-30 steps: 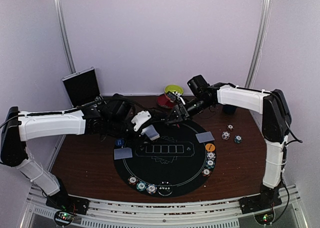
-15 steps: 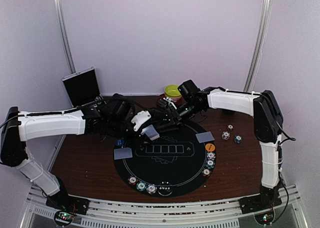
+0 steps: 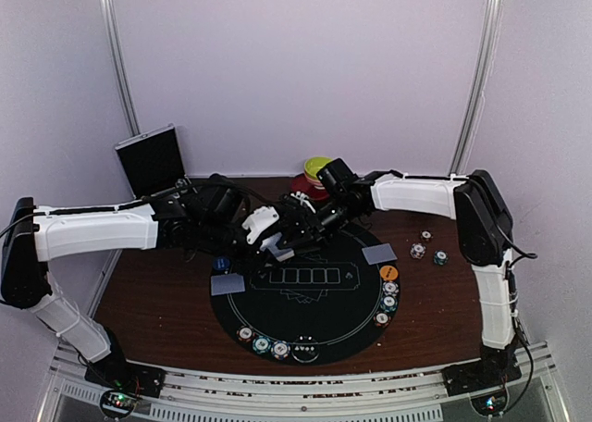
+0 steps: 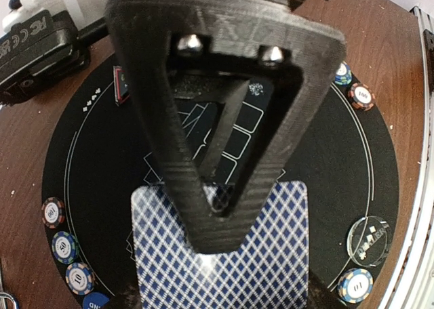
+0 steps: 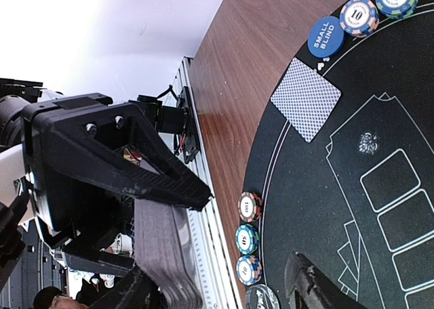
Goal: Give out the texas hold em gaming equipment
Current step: Distribute the poker card in the big blind area, then pick up the poker card from the face-down deck piles.
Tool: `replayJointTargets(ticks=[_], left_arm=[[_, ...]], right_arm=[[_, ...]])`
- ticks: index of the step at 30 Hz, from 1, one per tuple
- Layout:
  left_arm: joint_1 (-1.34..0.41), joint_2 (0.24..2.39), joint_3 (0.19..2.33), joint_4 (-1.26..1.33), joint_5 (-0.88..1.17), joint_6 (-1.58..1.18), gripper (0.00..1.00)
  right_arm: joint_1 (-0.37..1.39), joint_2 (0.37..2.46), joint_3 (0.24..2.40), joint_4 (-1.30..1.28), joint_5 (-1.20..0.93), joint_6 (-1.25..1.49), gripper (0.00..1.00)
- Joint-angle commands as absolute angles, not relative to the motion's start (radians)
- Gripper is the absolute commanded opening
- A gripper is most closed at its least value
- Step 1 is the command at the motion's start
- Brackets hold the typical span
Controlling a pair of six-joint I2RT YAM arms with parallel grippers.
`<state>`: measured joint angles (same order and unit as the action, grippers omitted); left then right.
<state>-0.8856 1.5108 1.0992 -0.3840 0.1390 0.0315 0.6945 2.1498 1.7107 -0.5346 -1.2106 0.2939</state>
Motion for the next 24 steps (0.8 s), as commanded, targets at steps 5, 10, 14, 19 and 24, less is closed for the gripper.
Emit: replayJointTargets(ticks=[5, 10, 14, 19, 24], left_arm=[[-0.891, 1.489, 1.109, -0.345, 0.154, 0.031, 0.58], [-0.891, 1.493, 1.111, -0.344, 0.156, 0.03, 0.58], [-0.892, 1.492, 1.11, -0.344, 0.157, 0.032, 0.58], [-0.892, 1.487, 1.108, -0.345, 0.156, 0.031, 0.58], [-0.891, 1.485, 1.108, -0.345, 0.158, 0.031, 0.58]], right_arm=[[0.716, 2.191, 1.73, -0.369, -1.235, 0.444, 0.63], [0.726, 2.199, 1.728, -0.345, -1.244, 0.465, 0.62], [0.732, 2.212, 1.73, -0.344, -1.237, 0.469, 0.58], [0.722, 2.229, 1.746, -0.437, -1.199, 0.395, 0.48], [0.697, 2.221, 1.747, -0.514, -1.16, 0.319, 0.43]])
